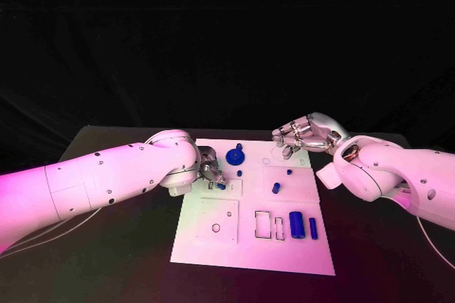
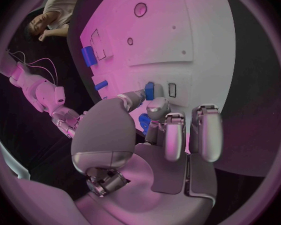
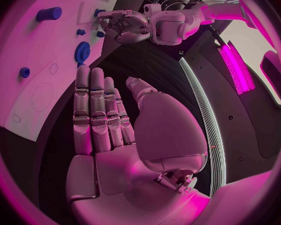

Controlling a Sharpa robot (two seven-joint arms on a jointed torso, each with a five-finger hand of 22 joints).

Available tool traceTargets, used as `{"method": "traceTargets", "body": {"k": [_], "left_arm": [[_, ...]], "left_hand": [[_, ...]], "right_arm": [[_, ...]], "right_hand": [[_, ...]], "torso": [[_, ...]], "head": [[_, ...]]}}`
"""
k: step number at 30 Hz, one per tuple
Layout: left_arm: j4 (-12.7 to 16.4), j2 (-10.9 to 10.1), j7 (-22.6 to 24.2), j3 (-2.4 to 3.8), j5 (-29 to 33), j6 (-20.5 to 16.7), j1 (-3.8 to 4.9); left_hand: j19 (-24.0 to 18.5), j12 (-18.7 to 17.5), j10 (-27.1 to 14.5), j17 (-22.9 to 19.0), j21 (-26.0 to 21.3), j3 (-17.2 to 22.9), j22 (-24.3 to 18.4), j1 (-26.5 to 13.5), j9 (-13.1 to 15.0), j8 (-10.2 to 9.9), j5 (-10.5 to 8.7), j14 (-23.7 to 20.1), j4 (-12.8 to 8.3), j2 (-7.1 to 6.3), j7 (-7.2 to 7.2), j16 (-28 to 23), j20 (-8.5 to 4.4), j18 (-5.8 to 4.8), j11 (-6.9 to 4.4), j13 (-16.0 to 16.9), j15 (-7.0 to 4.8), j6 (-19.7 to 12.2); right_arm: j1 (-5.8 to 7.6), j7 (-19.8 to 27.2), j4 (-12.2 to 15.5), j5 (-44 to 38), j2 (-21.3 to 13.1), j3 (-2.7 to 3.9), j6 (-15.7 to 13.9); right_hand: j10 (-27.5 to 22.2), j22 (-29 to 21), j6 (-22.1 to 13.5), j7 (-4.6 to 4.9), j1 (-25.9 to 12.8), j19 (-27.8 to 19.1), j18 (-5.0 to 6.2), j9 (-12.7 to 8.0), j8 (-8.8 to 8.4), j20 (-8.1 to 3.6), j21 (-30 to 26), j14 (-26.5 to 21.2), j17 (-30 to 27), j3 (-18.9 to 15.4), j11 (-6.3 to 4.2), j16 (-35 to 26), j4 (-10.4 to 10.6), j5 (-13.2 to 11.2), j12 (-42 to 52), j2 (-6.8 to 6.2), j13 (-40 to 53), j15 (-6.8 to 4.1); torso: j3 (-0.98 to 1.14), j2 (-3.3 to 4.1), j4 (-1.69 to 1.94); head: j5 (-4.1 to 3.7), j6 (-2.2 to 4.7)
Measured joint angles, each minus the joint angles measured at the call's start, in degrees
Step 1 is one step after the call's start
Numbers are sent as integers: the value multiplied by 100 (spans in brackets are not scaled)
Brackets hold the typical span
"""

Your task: Assemble the parts on the task board

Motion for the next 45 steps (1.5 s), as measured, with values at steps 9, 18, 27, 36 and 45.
{"method": "traceTargets", "body": {"k": [9,18,27,36,45], "left_arm": [[-53,36,-10,6,-7,75,7],[-86,74,-34,2,-72,141,4],[-97,93,-39,0,-125,174,2],[-124,112,-40,-4,-160,179,-2],[-149,128,-49,-8,-169,191,-6]], "left_hand": [[0,110,67,0,0,-81,0,-61,-2,33,0,-1,1,-15,-51,0,0,0,-25,98,-40,53],[9,255,160,-1,22,-210,-1,-99,49,86,-1,1,44,-7,-75,0,-33,0,-76,246,-41,96],[0,345,203,-1,22,-365,-1,-176,53,129,-1,-19,130,21,-106,0,-41,0,-79,340,-61,128],[0,388,262,-1,22,-540,-1,-234,104,208,-1,2,226,21,-193,0,-41,0,-97,385,-83,220],[0,420,262,2,22,-986,-1,-490,96,240,1,2,525,24,-207,0,-41,0,-98,414,-83,246]], "right_arm": [[1,-2,9,0,-13,0,0],[1,-2,8,0,-10,0,0],[1,-2,6,0,-11,0,0],[1,-2,6,0,-13,0,0],[1,-2,9,3,-19,0,0]], "right_hand": [[0,0,0,0,0,0,0,0,0,0,0,0,-1,0,0,0,0,0,0,0,5,0],[0,0,0,0,0,0,-1,0,0,0,0,0,-1,0,0,0,0,0,0,0,5,0],[-18,-6,0,0,0,0,0,0,0,0,0,-21,23,-16,-18,0,16,67,0,0,14,21],[-18,-6,0,0,0,0,-1,0,0,0,0,-21,22,-16,-18,0,16,67,0,0,14,21],[-59,-24,-37,14,-43,-22,-1,0,0,22,0,-56,68,-81,23,0,81,188,0,40,36,27]], "torso": [[0,1,3],[-1,-3,-8],[3,-4,-8],[1,-4,-5],[0,-4,-4]], "head": [[-26,-8],[-44,-21],[-24,2],[-43,4],[-54,6]]}}
